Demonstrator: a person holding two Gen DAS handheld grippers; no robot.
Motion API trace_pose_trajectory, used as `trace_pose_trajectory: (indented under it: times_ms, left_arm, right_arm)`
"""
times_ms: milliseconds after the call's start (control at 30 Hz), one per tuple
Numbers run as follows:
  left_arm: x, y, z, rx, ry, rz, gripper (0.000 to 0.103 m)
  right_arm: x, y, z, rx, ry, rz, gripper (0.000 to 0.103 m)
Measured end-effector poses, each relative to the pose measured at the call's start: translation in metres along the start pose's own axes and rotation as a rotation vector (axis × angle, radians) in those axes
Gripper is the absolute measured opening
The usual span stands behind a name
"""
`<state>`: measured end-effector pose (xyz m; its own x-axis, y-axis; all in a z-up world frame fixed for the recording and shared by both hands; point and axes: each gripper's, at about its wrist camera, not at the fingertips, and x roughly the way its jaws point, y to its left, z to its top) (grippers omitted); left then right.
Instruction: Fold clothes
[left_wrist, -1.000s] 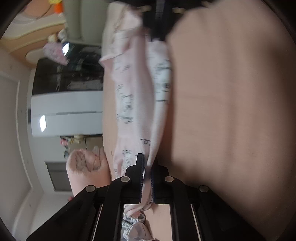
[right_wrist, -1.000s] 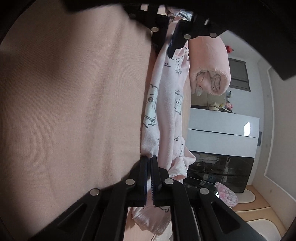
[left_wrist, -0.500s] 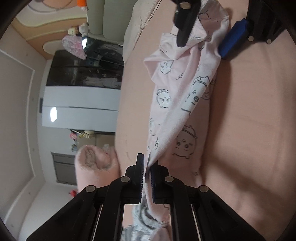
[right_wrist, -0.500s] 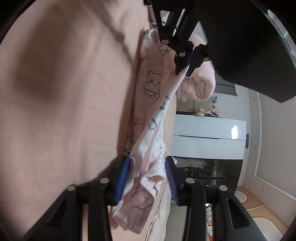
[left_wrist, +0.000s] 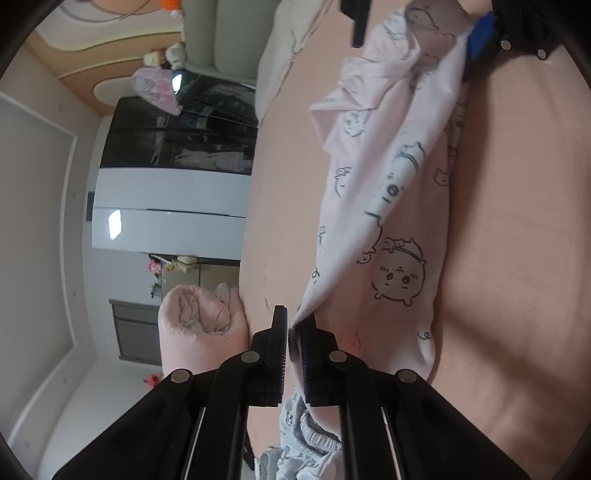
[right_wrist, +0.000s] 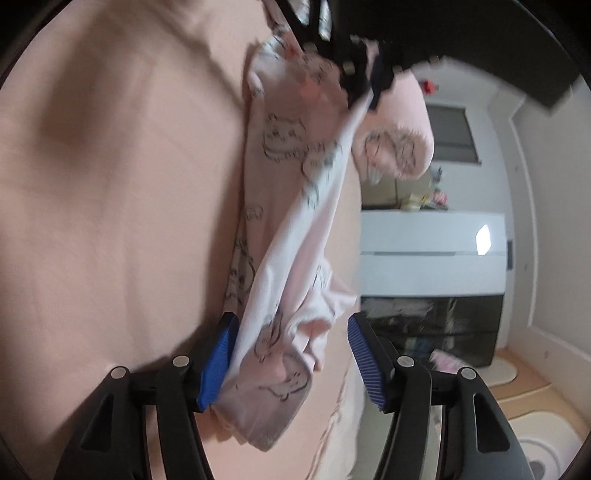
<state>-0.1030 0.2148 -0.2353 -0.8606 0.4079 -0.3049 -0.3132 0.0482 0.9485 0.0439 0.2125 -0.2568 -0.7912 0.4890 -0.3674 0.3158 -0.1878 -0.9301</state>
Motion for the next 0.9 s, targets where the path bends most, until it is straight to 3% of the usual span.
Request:
trace_pose_trajectory:
  times_ms: [33,67,133,167,400,667,900]
  left_arm:
    - [0.000,0.001,0.000,-0.003,0.003,-0.001,0.006]
    - [0.000,0.001,0.000,-0.004,0.003,0.000,0.006]
    - [0.000,0.002,0.001,-0.005,0.004,0.003,0.006]
    - [0.001,0.004,0.003,-0.014,0.007,0.000,0.006]
    - [0.004,0.019,0.010,-0.081,0.026,-0.028,0.006]
    - [0.014,0.029,0.014,-0.044,0.039,0.095,0.006]
    - [0.039,0.044,0.020,-0.054,0.070,0.125,0.007]
  right_arm:
    - [0.001,-0.003,0.000,0.006,0.005,0.009,0.051]
    - [0.003,-0.006,0.000,0.006,0.009,0.008,0.034]
    - [0.004,-0.011,-0.001,0.003,0.007,0.002,0.018]
    - [0.005,-0.014,-0.002,0.008,0.009,0.002,0.014]
    - [0.020,-0.042,-0.001,0.035,0.034,-0.005,0.011]
    - [0.023,-0.064,-0.006,0.060,0.044,-0.091,0.010]
    - [0.057,-0.092,-0.002,0.068,0.068,-0.153,0.010]
